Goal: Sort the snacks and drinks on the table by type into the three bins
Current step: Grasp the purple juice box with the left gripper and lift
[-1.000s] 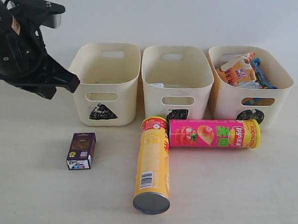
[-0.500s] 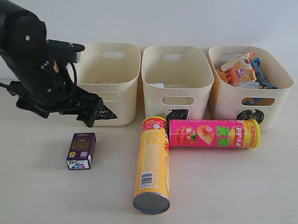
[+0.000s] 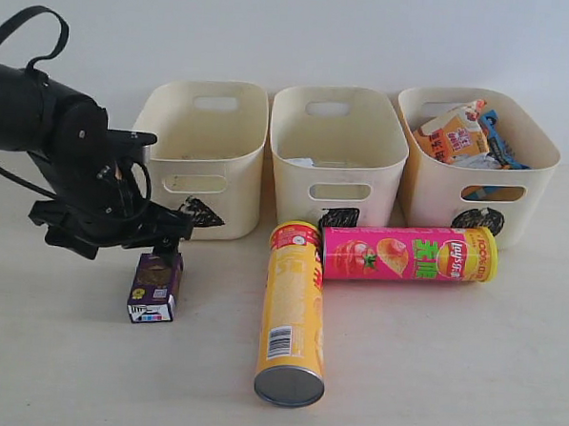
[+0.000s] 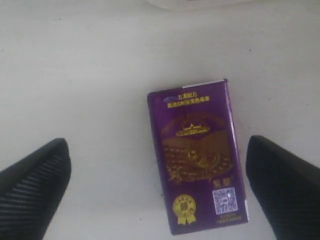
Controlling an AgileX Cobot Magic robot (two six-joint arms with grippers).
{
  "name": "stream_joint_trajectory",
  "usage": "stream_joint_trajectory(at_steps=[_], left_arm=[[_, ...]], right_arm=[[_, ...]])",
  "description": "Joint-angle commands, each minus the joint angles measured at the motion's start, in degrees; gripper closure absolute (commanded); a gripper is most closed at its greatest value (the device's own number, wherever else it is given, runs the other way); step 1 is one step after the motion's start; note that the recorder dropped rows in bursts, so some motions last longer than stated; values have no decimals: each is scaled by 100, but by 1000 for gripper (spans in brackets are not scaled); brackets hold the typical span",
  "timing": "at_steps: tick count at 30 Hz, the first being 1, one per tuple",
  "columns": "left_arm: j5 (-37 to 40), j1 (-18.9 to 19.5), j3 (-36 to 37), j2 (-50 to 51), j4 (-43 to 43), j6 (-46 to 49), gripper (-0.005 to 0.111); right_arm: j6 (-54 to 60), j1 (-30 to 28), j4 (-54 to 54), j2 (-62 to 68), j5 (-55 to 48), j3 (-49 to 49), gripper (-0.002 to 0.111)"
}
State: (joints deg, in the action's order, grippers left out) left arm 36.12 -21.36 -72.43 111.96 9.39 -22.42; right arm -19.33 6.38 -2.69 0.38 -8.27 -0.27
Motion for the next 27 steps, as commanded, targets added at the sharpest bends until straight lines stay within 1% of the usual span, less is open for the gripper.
stream_joint_trajectory(at_steps=[1, 7, 8, 10, 11, 13, 15, 18, 19, 24, 27], left_arm=[[-417, 10, -32, 209, -151, -63, 19], [-503, 10, -32, 469, -141, -37, 19], [-503, 10, -32, 513, -141, 4, 20], [-503, 10, -32, 547, -141, 22, 25], [-503, 10, -32, 547, -104, 22, 31], [-492, 10, -45, 547, -39, 50, 45], [-378, 10, -94, 536, -39, 143, 64], [-141, 10, -184, 443, -59, 170, 97], [-86, 10, -198, 401, -59, 201, 102], [278, 10, -300, -19, -72, 430, 102], [464, 10, -312, -328, -365, 852, 102]], right_arm=[[13, 15, -21, -38, 15, 27, 108], [13, 15, -21, -38, 25, 27, 108], [13, 15, -21, -38, 25, 27, 108], [13, 15, -21, -38, 25, 27, 108], [13, 15, -21, -38, 25, 27, 108], [13, 15, -21, -38, 25, 27, 108], [13, 15, -21, -38, 25, 27, 108], [13, 15, -21, -38, 25, 27, 108], [13, 15, -21, -38, 25, 27, 108], [24, 15, -21, -38, 25, 27, 108], [24, 15, -21, -38, 25, 27, 108]])
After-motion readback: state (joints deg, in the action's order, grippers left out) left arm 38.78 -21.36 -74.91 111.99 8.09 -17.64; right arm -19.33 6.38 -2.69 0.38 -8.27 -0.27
